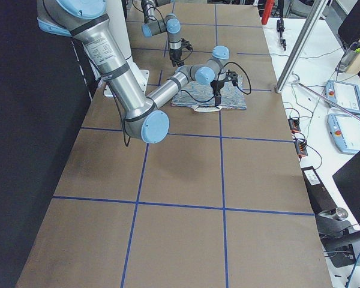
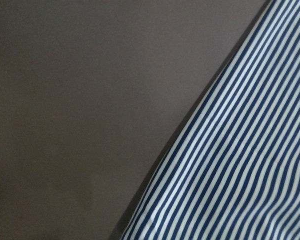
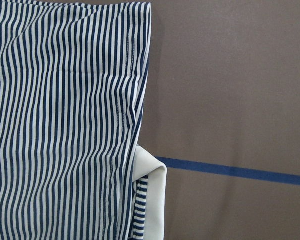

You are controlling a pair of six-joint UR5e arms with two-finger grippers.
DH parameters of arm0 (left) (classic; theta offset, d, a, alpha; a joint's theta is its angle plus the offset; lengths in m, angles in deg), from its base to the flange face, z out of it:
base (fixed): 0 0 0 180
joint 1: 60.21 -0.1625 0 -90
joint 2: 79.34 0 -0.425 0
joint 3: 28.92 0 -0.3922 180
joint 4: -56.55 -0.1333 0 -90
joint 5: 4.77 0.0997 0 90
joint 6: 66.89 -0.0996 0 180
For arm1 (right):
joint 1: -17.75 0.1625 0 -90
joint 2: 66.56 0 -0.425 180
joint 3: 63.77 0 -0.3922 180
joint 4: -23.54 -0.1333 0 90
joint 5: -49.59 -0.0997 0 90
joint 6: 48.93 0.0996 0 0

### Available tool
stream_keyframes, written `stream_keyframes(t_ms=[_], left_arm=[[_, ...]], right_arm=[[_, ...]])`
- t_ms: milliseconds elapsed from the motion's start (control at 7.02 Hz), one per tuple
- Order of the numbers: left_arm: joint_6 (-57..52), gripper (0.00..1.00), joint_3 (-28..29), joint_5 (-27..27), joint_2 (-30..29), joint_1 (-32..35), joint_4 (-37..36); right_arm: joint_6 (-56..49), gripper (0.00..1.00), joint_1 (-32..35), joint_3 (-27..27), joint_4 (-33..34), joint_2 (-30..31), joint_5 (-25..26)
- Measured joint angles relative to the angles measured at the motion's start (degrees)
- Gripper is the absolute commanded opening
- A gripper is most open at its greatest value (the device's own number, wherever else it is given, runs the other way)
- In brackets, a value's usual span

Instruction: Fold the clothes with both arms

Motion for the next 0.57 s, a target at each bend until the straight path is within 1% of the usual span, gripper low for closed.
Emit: stream_keyframes(t_ms=[143,428,570], left_arm=[[0.34,0.93,1.04,1.01,-0.42,-0.07,-0.07],[0.44,0.73,2.44,1.87,-0.77,-0.11,0.0],[0.35,0.45,2.67,1.92,-0.92,-0.11,0.05]], right_arm=[[0.33,1.0,-0.08,0.1,-0.07,0.01,-0.01],[0.57,1.0,-0.16,0.18,-0.03,-0.05,-0.01],[0.6,1.0,-0.15,0.26,0.11,-0.07,-0.01]])
